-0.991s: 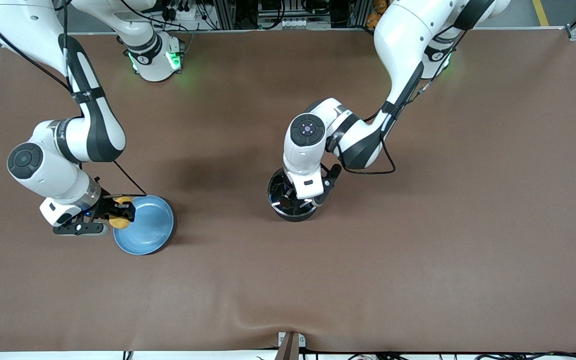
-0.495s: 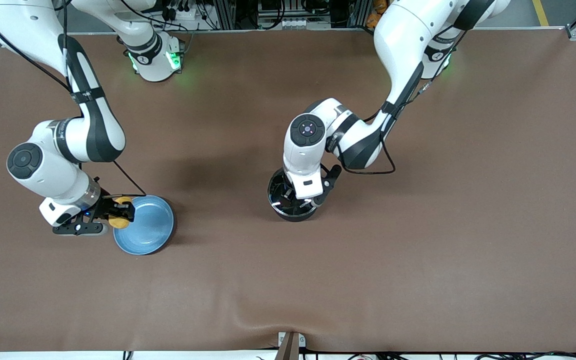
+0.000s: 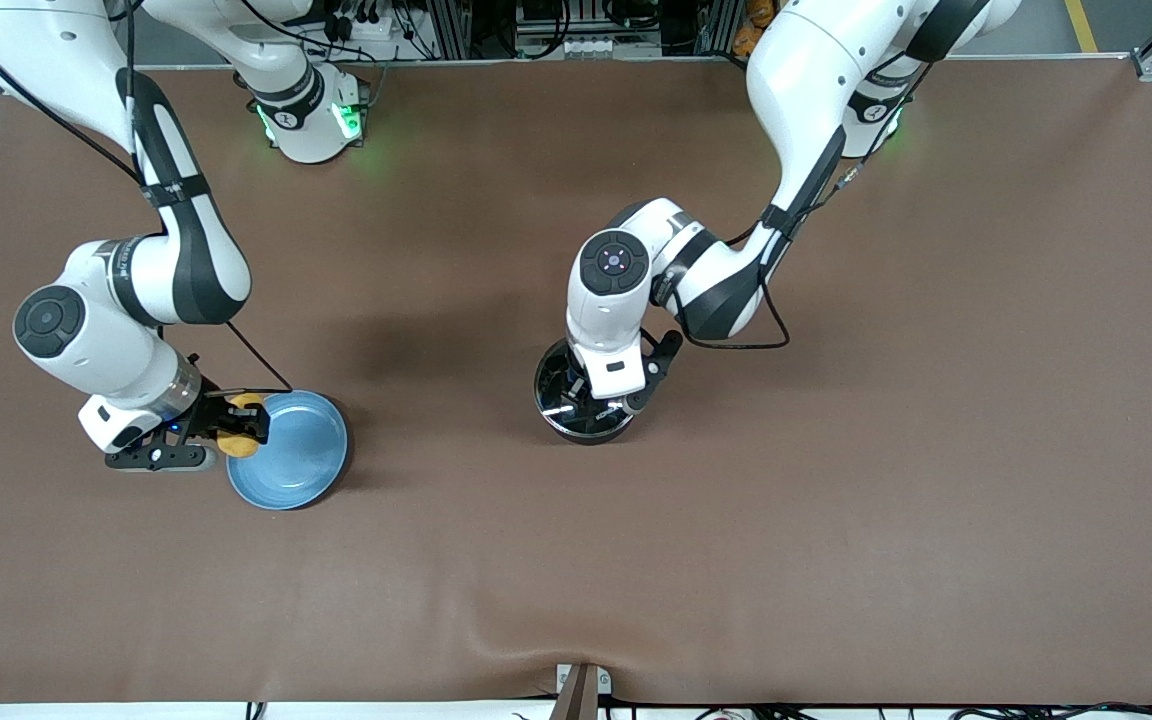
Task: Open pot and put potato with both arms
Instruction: 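Grasp the potato with the right gripper while the left gripper grasps the knob, then lift the lid off with the left gripper while the right gripper carries the potato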
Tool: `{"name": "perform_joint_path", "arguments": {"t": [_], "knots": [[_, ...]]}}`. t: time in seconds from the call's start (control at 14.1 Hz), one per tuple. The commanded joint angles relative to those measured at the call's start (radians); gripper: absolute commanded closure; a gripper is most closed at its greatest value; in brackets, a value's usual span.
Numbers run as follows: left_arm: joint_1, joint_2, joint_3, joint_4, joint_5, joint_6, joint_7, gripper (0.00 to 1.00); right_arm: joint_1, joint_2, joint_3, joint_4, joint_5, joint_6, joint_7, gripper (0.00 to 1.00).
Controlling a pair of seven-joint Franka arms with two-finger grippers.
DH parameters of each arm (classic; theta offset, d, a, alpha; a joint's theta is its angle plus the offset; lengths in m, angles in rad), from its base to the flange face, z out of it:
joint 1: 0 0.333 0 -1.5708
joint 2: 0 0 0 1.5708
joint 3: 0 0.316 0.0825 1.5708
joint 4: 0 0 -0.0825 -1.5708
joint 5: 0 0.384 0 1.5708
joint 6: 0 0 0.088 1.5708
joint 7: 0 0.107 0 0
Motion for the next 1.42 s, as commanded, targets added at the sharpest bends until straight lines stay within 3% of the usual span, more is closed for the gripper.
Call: {"name": "perform_joint_path", "arguments": {"t": [0.0,0.07,0.35,0.64,0.92,1.06,1.34], "knots": [[-0.009,0.018,0.007,0.030,0.019,0.010,0.004,0.88,-0.002,-0.009,0.000,-0.014,0.014,0.011,-0.017,1.00],[-0.007,0.013,0.007,0.030,0.018,0.010,0.004,1.00,-0.002,-0.009,0.000,-0.013,0.014,0.011,-0.017,1.00],[0.005,-0.032,0.009,0.027,0.030,-0.004,0.026,1.00,-0.001,-0.011,0.000,-0.013,0.013,0.011,-0.020,1.00],[0.084,-0.127,0.003,0.025,0.016,-0.135,0.169,1.00,-0.005,-0.014,-0.002,-0.008,0.007,0.012,-0.112,1.00],[0.235,-0.224,-0.005,-0.009,-0.019,-0.299,0.493,1.00,0.011,-0.028,0.003,0.000,-0.110,0.011,-0.135,1.00],[0.339,-0.255,-0.006,-0.035,-0.025,-0.335,0.678,1.00,0.074,-0.035,0.003,0.001,-0.101,0.003,-0.103,1.00],[0.563,-0.292,-0.008,-0.172,-0.044,-0.328,1.102,1.00,0.290,-0.009,0.000,0.110,-0.115,-0.036,0.281,1.00]]}}
